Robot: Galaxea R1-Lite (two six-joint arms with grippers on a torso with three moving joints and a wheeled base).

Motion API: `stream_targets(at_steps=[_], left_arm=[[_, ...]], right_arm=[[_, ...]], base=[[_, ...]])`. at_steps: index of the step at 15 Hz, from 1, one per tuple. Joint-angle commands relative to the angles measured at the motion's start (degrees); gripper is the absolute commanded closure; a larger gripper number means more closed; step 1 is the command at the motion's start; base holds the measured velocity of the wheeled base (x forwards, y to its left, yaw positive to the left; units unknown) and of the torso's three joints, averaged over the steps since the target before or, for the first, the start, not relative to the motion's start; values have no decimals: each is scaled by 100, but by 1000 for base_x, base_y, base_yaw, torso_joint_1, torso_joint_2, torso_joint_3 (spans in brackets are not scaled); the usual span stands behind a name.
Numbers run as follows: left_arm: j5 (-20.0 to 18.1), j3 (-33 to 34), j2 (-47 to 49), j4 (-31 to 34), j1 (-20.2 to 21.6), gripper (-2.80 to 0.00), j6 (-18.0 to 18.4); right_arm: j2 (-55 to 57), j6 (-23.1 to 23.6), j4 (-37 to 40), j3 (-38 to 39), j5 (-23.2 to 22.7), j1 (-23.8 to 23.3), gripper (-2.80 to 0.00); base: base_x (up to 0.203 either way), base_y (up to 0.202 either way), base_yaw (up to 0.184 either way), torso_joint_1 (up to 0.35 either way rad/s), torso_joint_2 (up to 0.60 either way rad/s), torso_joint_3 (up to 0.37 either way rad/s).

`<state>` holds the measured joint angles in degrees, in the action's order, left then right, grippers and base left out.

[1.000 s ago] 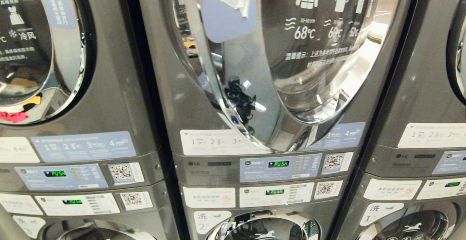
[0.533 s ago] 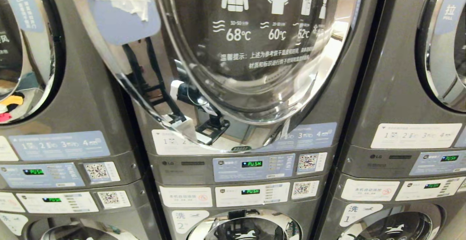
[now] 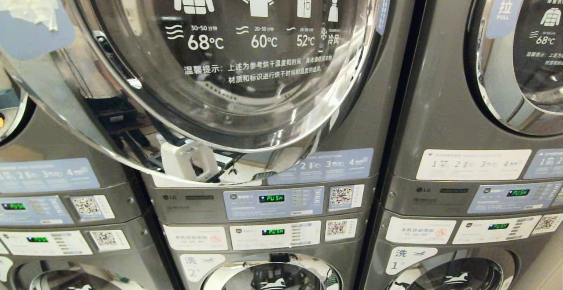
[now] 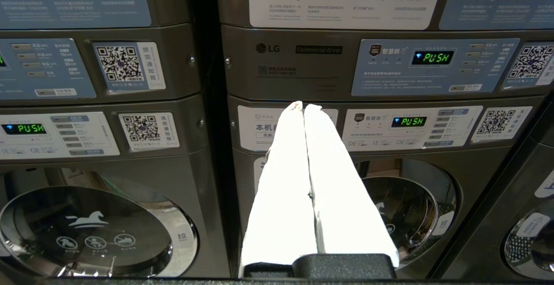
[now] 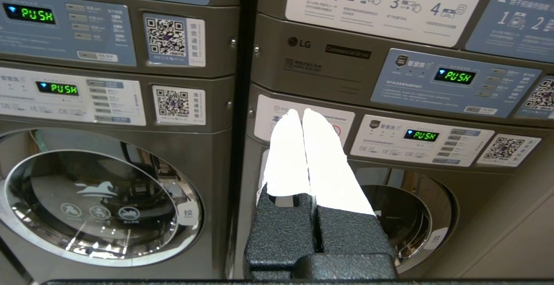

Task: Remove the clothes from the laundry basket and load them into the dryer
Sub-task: Open the dryer

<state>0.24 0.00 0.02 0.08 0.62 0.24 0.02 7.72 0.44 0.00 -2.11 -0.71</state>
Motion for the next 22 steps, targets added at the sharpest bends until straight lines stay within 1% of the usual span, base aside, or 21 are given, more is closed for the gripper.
stream_targets(at_steps=[1,12,19,22], left_arm=[[2,9,-2,1,-1,0,2],[2,9,-2,1,-1,0,-7],[2,9,-2,1,-1,0,2],[2,9,-2,1,-1,0,2]], right_arm=[[-2,1,0,0,0,0,0],[-2,10,0,0,-4,0,0],[-2,1,0,0,0,0,0],[-2,10,0,0,0,0,0]], base=[[0,0,0,0,0,0],[-5,0,0,1,0,1],[-181,0,2,-2,6,3],[-39,0,-1,-1,-1,2]])
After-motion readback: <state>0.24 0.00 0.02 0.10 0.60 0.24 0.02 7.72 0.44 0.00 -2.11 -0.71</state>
